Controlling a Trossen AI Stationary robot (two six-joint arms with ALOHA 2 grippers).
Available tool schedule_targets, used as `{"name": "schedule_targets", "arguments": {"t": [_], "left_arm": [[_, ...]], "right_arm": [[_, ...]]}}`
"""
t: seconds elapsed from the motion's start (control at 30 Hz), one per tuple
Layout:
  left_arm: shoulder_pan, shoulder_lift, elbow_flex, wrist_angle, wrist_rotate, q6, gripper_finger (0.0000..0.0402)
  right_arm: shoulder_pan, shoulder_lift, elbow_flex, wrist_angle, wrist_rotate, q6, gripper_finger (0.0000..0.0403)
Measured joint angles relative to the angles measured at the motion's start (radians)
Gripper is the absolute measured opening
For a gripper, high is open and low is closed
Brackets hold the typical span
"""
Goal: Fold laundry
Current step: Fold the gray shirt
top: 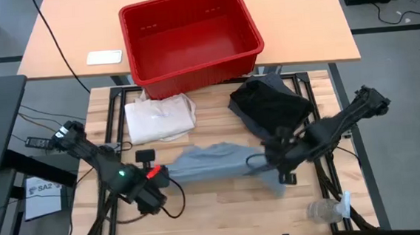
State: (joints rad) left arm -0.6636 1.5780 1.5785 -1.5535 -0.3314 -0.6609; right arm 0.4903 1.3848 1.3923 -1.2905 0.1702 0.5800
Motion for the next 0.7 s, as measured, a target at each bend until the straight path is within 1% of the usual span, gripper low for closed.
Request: {"name": "schedule_targets", "arguments": {"t": [0.03,0.13,0.23,0.4,0.47,0.53,0.63,0.7], "left_arm": [[0.000,0.000,0.050,-0.030,-0.015,0.000,0.0010],[0.008,-0.015,0.177,-0.017,-0.044,0.051,0.0010],[0.017,-0.022,0.291,-0.017,-0.058,0.069,0.0010],[0.027,-0.021,0.430,-0.019,-0.096,0.102,0.0010],[0.026,-0.025,0.468,-0.020,-0.094,0.129,0.0010],[0.017,-0.035,0.489,-0.019,-0.069,0.165,0.0010],[0.002,-0.072,0.503,-0.019,-0.016,0.253,0.0014],[-0.013,-0.104,0.503,-0.020,-0.001,0.283,0.0022]], "right_arm": [[-0.003,-0.005,0.050,-0.047,0.007,-0.001,0.0003],[-0.008,-0.010,0.203,-0.180,0.019,-0.015,0.0003],[-0.008,0.005,0.342,-0.260,0.022,-0.034,0.0003],[0.008,0.007,0.500,-0.280,0.052,-0.042,0.0003],[0.020,0.008,0.552,-0.281,0.070,-0.046,0.0003],[0.031,0.008,0.602,-0.280,0.069,-0.067,0.0003],[0.044,0.000,0.663,-0.281,0.037,-0.108,0.0002],[0.044,-0.011,0.691,-0.280,0.012,-0.121,0.0002]]}}
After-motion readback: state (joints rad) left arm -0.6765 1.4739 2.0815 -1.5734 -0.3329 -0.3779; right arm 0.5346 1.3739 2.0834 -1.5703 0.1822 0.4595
